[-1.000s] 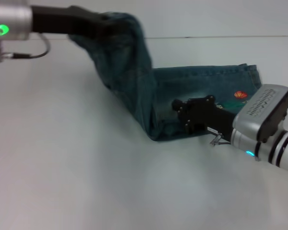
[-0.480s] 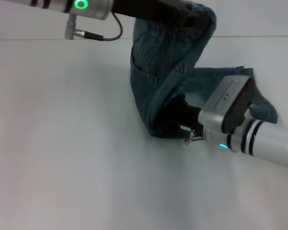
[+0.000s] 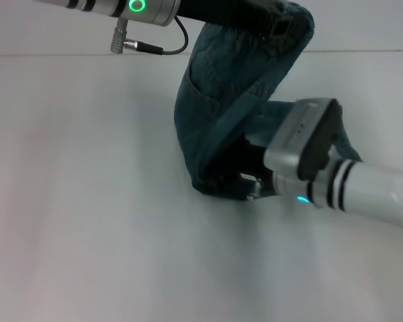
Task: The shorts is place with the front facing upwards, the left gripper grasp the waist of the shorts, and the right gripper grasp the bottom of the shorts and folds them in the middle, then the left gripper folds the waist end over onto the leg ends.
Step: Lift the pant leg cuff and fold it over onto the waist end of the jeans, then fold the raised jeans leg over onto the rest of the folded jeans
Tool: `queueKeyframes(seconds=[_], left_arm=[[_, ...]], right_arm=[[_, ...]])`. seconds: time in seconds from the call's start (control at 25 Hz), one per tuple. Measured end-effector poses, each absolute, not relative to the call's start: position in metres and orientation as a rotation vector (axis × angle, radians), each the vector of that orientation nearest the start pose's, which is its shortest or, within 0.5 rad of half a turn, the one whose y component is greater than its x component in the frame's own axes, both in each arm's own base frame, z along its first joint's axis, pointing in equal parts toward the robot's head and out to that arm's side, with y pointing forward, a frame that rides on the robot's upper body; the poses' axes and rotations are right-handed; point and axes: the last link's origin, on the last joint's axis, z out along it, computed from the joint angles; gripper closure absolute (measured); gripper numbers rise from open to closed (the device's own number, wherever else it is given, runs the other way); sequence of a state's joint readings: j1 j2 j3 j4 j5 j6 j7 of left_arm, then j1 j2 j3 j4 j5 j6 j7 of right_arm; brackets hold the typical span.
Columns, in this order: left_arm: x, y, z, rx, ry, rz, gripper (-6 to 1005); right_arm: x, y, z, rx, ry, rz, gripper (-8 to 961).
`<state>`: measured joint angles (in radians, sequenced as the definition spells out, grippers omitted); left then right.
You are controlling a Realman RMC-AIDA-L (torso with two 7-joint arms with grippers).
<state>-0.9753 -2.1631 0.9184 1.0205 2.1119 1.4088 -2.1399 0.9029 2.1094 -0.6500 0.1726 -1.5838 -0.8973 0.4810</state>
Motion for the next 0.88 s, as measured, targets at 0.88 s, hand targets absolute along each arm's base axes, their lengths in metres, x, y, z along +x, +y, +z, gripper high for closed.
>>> queueKeyframes(seconds=[0.88], left_arm=[[-0.014,0.392,-0.077,-2.965,-0.372,-0.413,950]], right_arm=[[0.368,0.244,0.016,-2.066,0.541,0.725,949]])
